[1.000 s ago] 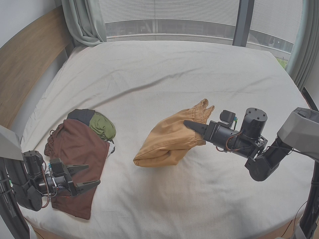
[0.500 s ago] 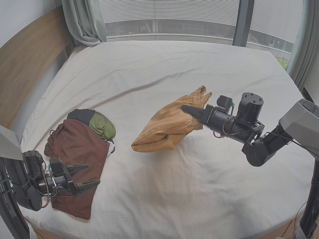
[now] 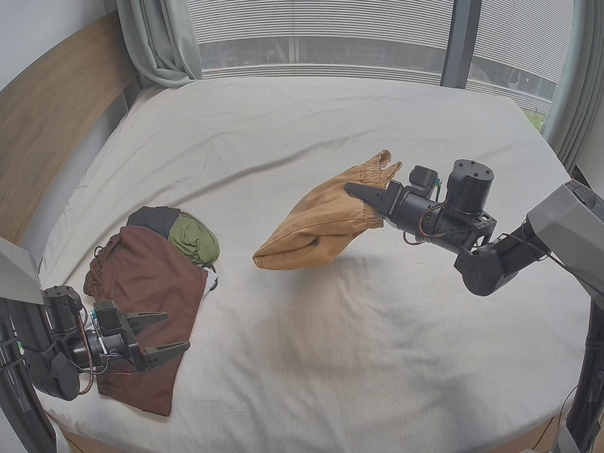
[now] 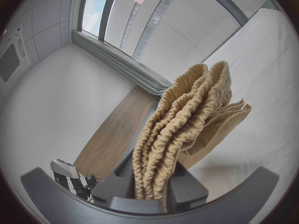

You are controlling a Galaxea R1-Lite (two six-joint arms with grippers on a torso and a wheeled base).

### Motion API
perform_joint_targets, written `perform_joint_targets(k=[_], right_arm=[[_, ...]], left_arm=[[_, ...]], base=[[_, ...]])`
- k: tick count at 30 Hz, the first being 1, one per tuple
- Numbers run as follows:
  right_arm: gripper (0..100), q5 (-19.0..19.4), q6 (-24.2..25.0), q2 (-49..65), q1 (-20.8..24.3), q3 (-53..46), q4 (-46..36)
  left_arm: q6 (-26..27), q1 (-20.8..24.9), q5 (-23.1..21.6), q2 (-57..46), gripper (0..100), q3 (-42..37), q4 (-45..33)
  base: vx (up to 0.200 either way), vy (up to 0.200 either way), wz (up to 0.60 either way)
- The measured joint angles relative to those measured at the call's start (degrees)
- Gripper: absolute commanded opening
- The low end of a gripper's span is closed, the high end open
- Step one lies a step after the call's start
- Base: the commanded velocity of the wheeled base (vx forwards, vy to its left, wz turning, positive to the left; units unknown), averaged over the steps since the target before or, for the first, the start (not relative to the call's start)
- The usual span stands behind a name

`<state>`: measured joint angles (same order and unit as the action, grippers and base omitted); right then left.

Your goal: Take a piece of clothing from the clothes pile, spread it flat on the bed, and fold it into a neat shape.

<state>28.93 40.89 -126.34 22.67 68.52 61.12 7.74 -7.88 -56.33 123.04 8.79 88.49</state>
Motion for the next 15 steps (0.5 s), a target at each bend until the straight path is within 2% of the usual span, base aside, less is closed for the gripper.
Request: perform_joint_targets(k=[15], right_arm=[[0, 0.11, -0.02, -4.06, -0.85, 10.93, -6.39]], left_arm=[[-0.09, -0.26, -0.18, 0.11, 100, 0.00, 0.00]], base=[[0.000, 0.000, 0.00]])
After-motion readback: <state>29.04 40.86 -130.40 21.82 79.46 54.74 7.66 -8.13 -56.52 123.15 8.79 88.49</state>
